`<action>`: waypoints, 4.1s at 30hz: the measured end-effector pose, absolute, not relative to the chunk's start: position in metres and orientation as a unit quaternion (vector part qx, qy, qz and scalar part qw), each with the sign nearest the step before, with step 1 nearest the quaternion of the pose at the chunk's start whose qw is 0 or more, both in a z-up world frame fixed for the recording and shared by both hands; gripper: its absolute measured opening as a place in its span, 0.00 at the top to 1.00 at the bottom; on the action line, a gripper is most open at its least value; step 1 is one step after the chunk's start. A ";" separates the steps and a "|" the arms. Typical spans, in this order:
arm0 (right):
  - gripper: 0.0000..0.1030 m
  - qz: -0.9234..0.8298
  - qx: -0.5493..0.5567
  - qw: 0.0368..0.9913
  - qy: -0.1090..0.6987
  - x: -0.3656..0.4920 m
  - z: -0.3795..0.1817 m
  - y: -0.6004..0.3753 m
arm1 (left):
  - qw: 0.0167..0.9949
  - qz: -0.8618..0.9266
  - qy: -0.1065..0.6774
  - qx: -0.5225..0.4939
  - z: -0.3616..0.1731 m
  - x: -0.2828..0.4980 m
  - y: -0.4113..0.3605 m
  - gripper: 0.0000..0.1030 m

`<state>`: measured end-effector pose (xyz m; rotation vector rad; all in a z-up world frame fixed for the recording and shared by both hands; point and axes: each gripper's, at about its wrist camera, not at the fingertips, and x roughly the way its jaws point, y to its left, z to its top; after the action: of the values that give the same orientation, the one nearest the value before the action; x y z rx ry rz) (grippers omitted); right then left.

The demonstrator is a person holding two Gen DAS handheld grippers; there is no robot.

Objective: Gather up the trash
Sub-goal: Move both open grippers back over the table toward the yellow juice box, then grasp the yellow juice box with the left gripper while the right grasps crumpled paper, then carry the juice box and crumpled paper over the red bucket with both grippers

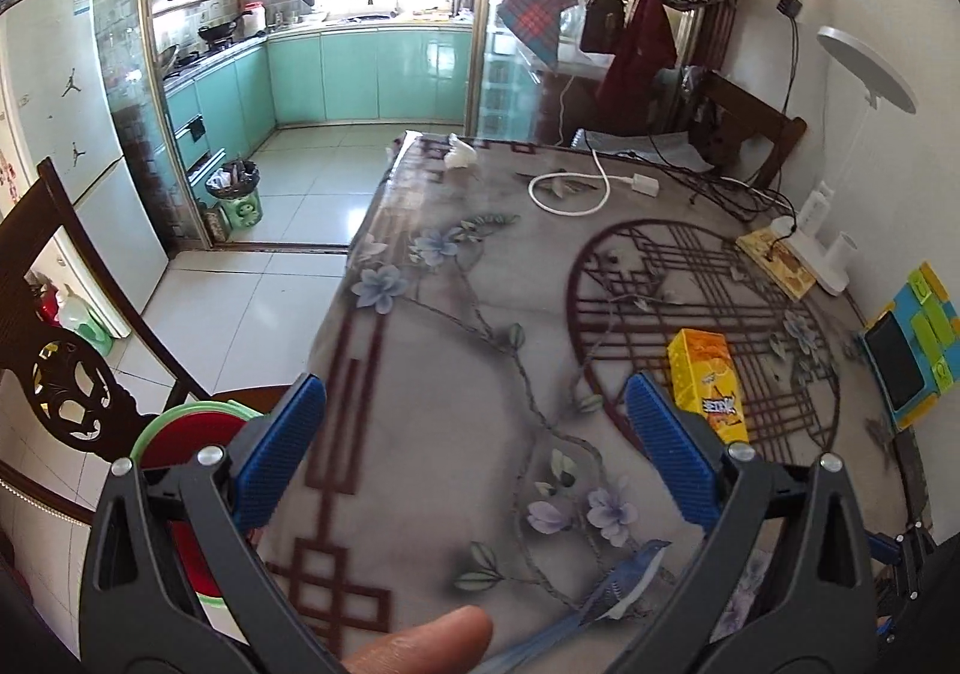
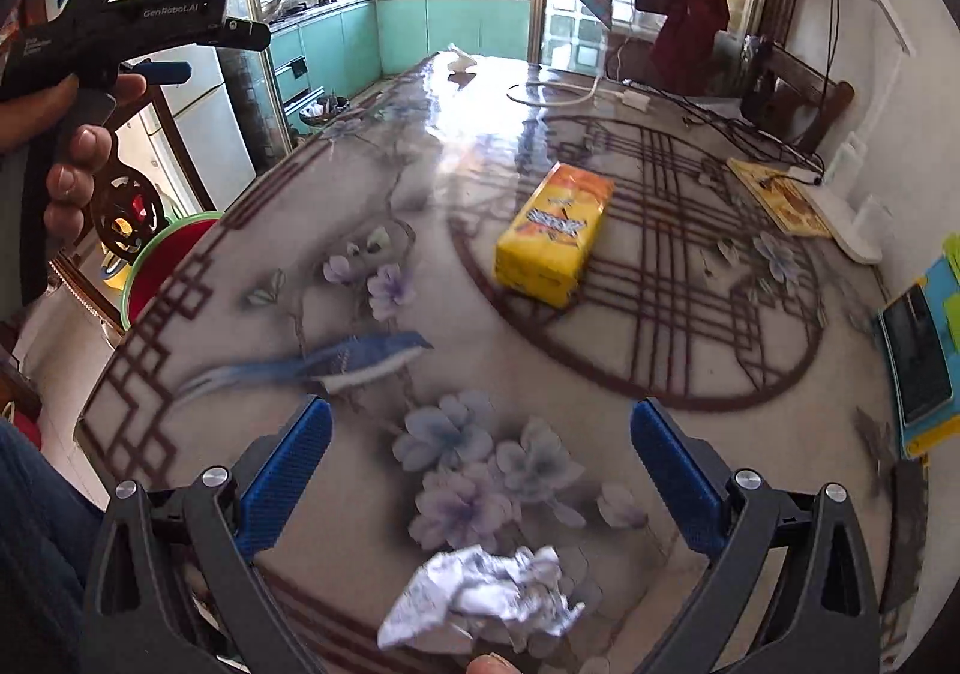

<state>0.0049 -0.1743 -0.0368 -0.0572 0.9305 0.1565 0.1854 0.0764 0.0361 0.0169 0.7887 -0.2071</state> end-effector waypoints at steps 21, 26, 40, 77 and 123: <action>0.11 0.095 0.021 0.858 0.504 -0.023 -0.099 -0.194 | 0.879 -0.181 0.427 0.115 -0.018 0.189 -0.099 0.04; 0.30 0.101 0.020 0.853 0.511 -0.021 -0.105 -0.193 | 0.871 -0.178 0.441 0.125 -0.035 0.194 -0.114 0.04; 0.50 0.105 0.020 0.871 0.480 -0.028 -0.088 -0.207 | 0.850 -0.171 0.483 0.121 -0.079 0.223 -0.142 0.04; 0.49 0.138 -0.009 0.905 0.403 -0.013 -0.029 -0.172 | 0.909 -0.104 0.398 0.059 0.011 0.188 -0.008 0.45; 0.49 0.302 -0.096 0.879 0.356 0.140 0.011 0.127 | 0.867 0.117 0.476 -0.085 -0.038 0.173 0.354 0.45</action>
<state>0.1403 0.1273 0.0106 -0.2006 0.7418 0.6293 0.1733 0.3542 -0.0378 -0.1784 0.9976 0.2459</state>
